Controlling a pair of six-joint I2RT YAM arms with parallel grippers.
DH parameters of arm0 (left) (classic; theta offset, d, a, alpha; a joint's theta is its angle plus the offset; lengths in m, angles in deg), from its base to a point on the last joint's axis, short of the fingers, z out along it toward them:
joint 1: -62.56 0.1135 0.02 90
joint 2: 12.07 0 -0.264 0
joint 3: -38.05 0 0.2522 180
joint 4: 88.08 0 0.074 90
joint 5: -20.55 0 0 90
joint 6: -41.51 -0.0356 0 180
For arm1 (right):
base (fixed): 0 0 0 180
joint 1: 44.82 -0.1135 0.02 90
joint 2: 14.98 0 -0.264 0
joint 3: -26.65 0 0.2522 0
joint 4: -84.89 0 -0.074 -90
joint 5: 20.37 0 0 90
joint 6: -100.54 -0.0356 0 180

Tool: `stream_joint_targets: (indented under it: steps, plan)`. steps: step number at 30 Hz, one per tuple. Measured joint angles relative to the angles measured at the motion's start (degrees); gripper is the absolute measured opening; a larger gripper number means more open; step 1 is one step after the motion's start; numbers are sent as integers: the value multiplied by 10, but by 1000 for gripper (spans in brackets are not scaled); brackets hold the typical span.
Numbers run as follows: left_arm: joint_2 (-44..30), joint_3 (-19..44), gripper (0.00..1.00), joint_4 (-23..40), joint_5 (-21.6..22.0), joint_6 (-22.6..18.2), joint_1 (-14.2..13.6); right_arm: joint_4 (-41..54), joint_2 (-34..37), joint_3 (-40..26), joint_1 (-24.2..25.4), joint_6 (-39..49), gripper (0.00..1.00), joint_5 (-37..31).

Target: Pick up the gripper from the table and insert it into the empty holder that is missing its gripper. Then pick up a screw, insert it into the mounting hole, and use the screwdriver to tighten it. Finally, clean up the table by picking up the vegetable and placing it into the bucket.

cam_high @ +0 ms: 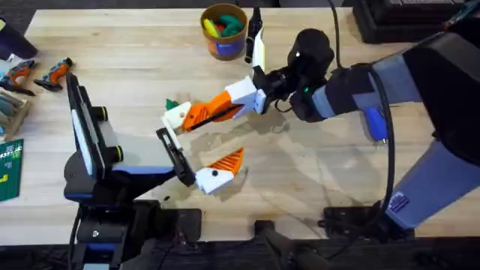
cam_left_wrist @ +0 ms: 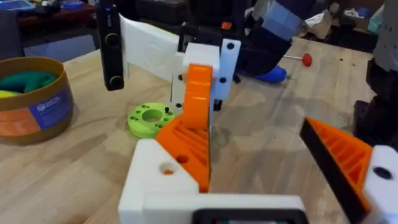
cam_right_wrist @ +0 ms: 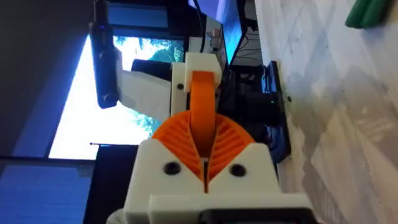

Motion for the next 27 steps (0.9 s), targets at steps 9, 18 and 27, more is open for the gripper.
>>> stream_joint_targets:
  steps: [9,18,27]
  plan:
    - [0,0,985,0,0,0,0,0,0,-1,-7,0,12,-23]
    - [0,0,985,0,0,0,0,1,0,-3,-16,0,12,-30]
    - [0,0,986,0,5,-1,0,2,20,-30,-21,-8,12,-17]
